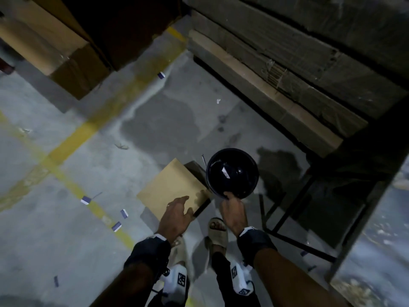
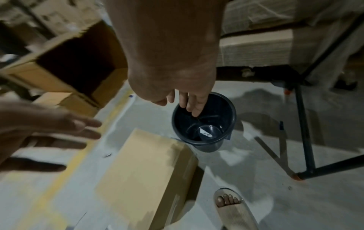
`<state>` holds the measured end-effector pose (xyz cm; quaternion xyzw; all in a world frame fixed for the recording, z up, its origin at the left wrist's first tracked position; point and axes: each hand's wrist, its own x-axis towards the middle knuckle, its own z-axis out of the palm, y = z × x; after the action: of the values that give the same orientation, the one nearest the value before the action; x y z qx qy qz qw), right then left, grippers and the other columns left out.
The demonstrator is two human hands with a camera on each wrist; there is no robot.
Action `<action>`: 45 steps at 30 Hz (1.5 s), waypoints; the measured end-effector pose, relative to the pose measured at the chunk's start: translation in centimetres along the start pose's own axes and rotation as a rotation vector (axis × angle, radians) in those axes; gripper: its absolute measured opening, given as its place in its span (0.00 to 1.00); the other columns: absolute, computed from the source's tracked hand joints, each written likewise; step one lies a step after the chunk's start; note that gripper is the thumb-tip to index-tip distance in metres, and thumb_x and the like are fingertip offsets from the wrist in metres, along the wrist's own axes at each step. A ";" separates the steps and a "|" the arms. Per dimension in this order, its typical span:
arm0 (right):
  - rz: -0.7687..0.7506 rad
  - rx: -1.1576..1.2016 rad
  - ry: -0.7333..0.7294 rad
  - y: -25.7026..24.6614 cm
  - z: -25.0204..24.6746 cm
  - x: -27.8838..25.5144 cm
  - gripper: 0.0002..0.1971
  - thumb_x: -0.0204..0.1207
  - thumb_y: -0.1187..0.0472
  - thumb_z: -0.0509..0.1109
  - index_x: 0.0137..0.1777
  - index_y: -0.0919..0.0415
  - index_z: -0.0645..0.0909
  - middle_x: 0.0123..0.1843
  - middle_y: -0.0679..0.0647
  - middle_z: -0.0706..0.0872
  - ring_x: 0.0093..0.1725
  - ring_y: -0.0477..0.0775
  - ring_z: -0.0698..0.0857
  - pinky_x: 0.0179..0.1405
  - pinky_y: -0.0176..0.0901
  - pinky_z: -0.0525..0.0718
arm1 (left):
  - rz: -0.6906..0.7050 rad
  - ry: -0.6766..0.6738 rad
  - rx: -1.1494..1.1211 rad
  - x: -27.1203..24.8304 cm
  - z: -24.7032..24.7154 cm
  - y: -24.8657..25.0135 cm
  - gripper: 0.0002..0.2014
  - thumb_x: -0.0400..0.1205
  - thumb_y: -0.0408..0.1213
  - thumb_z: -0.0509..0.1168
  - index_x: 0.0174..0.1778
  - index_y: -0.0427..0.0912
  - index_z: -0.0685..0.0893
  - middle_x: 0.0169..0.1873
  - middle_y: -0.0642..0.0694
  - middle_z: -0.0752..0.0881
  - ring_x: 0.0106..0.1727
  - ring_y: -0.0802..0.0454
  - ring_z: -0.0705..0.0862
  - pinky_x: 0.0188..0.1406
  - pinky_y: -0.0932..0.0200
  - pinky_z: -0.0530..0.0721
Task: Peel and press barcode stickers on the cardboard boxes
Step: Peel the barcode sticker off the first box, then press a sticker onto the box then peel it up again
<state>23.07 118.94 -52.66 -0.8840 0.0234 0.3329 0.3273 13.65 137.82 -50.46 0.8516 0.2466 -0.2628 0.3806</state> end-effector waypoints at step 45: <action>0.667 0.397 0.726 40.0 -9.1 -61.1 0.22 0.87 0.56 0.61 0.54 0.79 0.83 0.50 0.79 0.87 0.51 0.78 0.87 0.51 0.61 0.82 | 1.001 -0.706 0.999 -43.1 34.2 28.6 0.28 0.88 0.44 0.60 0.85 0.39 0.67 0.82 0.37 0.72 0.81 0.38 0.71 0.78 0.48 0.72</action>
<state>-29.56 71.32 -33.12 -0.8079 0.4775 0.0804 0.3358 -9.44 84.85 -27.79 0.7978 -0.4485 -0.3946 0.0818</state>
